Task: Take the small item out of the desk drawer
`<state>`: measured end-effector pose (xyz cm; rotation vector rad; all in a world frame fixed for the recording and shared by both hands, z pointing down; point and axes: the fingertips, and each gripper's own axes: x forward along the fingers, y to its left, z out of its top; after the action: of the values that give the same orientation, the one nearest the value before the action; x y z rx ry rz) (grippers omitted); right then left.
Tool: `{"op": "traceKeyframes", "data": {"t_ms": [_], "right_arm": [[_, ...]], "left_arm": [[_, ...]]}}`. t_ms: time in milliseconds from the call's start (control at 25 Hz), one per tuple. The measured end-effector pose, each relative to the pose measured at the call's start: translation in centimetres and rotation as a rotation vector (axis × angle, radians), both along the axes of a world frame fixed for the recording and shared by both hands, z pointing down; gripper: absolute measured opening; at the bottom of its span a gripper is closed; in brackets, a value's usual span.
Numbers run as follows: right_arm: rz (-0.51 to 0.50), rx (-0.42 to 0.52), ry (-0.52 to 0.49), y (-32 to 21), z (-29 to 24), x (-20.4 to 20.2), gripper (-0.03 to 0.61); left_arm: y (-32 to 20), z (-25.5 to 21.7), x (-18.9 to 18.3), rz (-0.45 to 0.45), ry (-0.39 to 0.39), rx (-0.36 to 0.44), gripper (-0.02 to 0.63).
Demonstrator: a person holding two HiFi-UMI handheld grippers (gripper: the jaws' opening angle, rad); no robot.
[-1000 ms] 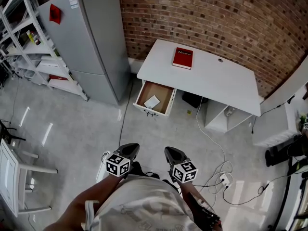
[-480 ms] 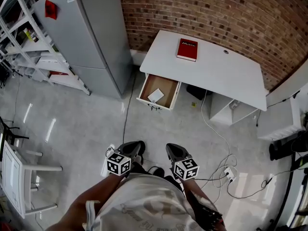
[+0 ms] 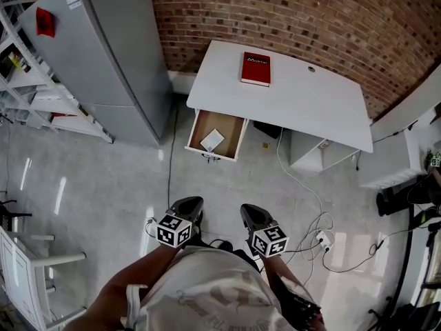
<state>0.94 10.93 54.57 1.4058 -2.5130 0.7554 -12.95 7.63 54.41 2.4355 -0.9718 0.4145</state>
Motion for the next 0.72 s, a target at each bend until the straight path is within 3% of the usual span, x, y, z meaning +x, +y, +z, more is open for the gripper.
{"op": "traceKeyframes", "data": {"t_ms": [720], "right_arm": [[0.23, -0.039, 0.088, -10.0, -0.1, -1.6, 0.006]], "left_arm": [[-12.8, 1.6, -2.4, 0.145, 0.041, -0.046, 0.014]]}}
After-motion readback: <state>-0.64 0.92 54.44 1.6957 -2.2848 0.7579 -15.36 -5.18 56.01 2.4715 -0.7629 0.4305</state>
